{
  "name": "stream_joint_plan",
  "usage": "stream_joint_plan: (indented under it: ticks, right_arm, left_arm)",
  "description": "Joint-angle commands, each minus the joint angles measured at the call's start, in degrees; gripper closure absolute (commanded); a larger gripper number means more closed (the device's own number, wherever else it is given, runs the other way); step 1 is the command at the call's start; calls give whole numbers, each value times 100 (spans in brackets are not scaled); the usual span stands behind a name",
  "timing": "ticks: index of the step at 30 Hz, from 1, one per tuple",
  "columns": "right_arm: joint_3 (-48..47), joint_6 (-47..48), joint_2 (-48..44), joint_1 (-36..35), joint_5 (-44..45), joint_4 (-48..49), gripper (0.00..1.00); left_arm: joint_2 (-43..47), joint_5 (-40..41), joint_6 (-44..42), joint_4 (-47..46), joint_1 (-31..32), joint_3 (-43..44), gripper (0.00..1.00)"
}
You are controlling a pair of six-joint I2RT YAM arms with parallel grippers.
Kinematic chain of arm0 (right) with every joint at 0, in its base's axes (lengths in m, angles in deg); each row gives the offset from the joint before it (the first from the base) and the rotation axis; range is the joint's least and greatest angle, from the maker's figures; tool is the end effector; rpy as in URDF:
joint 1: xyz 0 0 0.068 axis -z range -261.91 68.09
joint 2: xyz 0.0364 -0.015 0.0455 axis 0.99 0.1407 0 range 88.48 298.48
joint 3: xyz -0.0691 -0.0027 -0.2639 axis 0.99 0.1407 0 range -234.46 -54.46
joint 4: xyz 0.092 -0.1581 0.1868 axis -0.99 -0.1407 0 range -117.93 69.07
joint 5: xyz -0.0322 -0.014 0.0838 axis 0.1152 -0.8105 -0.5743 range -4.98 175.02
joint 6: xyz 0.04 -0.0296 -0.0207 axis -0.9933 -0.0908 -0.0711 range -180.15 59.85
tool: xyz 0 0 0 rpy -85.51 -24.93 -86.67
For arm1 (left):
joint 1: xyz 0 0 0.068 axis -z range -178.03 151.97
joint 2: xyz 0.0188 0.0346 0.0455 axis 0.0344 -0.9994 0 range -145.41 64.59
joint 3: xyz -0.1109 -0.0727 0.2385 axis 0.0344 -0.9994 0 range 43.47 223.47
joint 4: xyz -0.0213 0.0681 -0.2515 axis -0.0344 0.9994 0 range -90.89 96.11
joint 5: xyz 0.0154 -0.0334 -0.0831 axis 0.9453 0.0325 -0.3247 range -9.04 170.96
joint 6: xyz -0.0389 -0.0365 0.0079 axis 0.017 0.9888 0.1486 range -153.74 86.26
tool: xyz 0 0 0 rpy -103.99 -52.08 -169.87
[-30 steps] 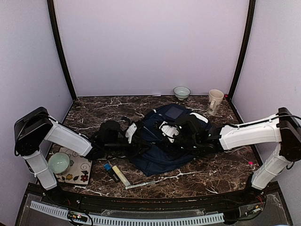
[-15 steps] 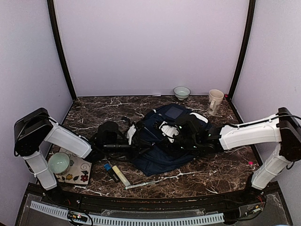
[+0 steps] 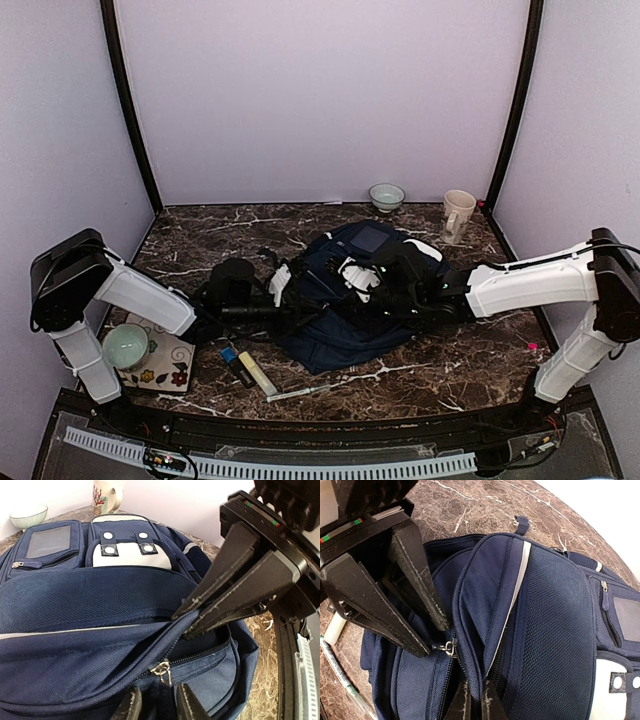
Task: Pack the student bag
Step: Grab the upper front pocket of the student bag, then unzip the upper front pocket of the student bag.
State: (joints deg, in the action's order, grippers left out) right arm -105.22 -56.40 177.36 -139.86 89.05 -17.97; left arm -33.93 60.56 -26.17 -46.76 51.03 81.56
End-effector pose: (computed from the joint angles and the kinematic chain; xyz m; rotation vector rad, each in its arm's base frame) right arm 0.1793 0.2819 0.2104 -1.1033 1.9262 0.4551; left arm 0.2107 -0.2619 0.1641 0.9266 1.6948 -1.0049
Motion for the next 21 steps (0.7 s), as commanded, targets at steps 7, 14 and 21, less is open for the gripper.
stream_joint_plan:
  ticks: [7, 14, 21]
  right_arm:
    - [-287, -100, 15, 5, -194, 535, 100]
    - [-261, -179, 12, 4, -252, 531, 100]
    - [-136, -240, -135, 3, -200, 520, 100]
  left_arm:
    - [23, 493, -312, 647, 192, 179, 81]
    - [-106, 839, -340, 746, 288, 292, 84]
    - [-16, 1486, -279, 828, 297, 264, 100]
